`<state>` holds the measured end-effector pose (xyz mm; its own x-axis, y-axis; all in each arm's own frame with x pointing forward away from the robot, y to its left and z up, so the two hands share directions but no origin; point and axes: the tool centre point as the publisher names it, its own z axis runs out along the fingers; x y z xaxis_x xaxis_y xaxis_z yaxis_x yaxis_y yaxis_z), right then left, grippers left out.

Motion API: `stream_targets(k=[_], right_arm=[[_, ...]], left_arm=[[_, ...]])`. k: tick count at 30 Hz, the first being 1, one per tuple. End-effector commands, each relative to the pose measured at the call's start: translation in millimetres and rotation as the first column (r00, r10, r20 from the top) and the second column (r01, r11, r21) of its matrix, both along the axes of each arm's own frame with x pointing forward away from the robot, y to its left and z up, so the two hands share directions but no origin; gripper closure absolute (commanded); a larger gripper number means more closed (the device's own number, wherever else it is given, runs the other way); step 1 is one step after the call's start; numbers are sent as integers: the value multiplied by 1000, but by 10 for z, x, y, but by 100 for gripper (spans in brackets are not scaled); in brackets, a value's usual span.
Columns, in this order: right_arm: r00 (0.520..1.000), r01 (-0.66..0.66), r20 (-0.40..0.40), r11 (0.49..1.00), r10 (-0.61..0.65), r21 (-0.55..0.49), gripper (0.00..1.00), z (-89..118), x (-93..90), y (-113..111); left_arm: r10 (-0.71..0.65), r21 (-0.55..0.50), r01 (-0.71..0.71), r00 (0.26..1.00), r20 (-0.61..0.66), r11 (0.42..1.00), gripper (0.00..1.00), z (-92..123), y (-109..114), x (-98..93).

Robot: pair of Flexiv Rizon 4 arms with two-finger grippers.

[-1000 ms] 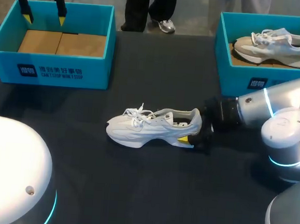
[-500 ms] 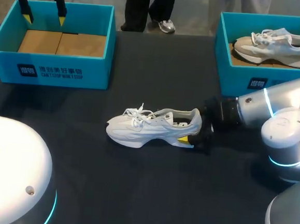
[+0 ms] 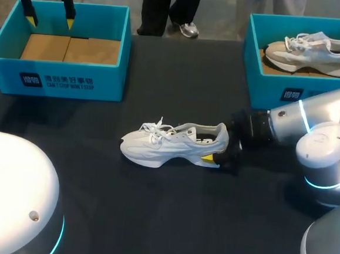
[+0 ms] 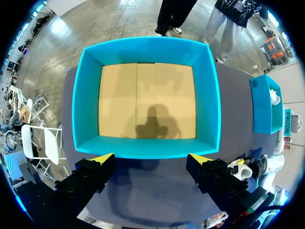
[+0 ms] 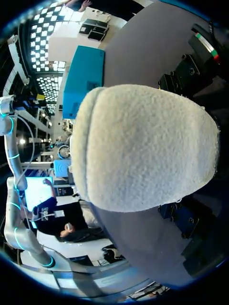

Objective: Take the shoe out of the shoebox, open the shoe tongue, remove and reinsert the insole, then place the shoe into the shoebox

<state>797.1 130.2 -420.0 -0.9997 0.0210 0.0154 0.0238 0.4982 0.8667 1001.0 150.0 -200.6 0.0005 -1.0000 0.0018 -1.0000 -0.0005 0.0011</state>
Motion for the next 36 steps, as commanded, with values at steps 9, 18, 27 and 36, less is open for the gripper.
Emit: stream_targets(k=[9, 18, 27, 36], right_arm=[[1000, 0, 0, 1000, 0, -1, 100, -40, 7, 43], [1000, 0, 0, 1000, 0, -1, 100, -40, 7, 43], [1000, 0, 0, 1000, 0, -1, 100, -40, 7, 43], [1000, 0, 0, 1000, 0, -1, 100, -40, 7, 43]], left_arm=[[0, 1, 0, 1000, 0, 1000, 0, 1, -1, -4], [53, 49, -53, 999, 2, 997, 0, 32, -146, -94], [73, 36, -74, 997, 12, 997, 0, 98, -365, -258], [106, 130, -110, 994, 37, 985, 0, 113, -596, -377]])
